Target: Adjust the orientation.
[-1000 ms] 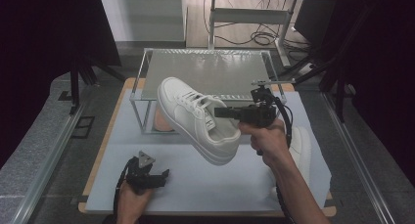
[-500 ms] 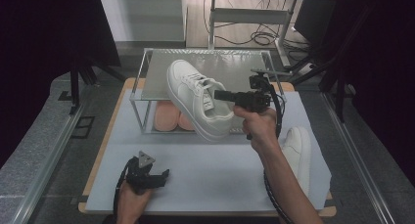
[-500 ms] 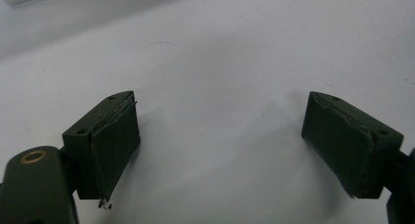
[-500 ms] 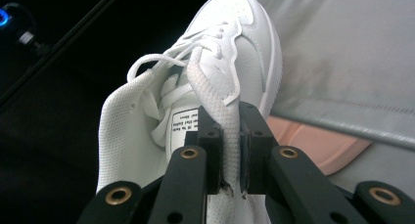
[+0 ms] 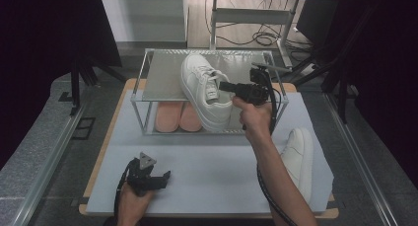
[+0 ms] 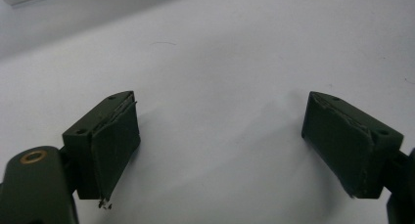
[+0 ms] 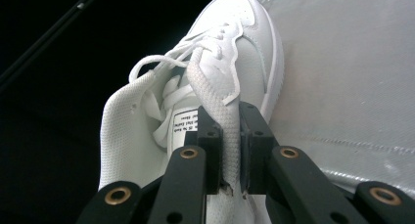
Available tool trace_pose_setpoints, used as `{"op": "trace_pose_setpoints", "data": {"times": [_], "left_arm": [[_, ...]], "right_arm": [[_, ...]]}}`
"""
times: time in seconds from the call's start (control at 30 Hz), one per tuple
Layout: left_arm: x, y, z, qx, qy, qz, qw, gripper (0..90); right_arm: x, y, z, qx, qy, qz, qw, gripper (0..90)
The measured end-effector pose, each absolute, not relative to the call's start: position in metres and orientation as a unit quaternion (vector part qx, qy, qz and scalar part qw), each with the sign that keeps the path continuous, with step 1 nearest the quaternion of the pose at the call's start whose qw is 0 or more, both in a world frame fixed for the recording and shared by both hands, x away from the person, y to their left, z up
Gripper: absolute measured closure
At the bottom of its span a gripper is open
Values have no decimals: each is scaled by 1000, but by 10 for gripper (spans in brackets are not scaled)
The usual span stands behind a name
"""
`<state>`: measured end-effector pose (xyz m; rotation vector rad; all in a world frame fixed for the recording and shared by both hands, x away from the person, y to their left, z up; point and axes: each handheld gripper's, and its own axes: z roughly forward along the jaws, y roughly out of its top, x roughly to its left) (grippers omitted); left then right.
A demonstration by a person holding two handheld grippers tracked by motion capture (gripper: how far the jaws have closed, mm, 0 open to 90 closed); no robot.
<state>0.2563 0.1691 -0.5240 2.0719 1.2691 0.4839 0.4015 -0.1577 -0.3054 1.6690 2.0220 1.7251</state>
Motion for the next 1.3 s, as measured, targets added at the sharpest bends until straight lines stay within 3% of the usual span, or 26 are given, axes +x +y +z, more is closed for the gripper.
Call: {"op": "trace_pose_setpoints", "data": {"times": [0.3, 0.93, 1.3], "left_arm": [[256, 169, -524, 790, 485, 185, 326, 140], [256, 169, -524, 791, 484, 185, 326, 142], [256, 169, -524, 789, 486, 185, 328, 142]], "right_arm": [[412, -152, -306, 550, 628, 550, 6, 795], [411, -154, -300, 494, 649, 578, 21, 530], [387, -177, -289, 450, 660, 600, 45, 512]]}}
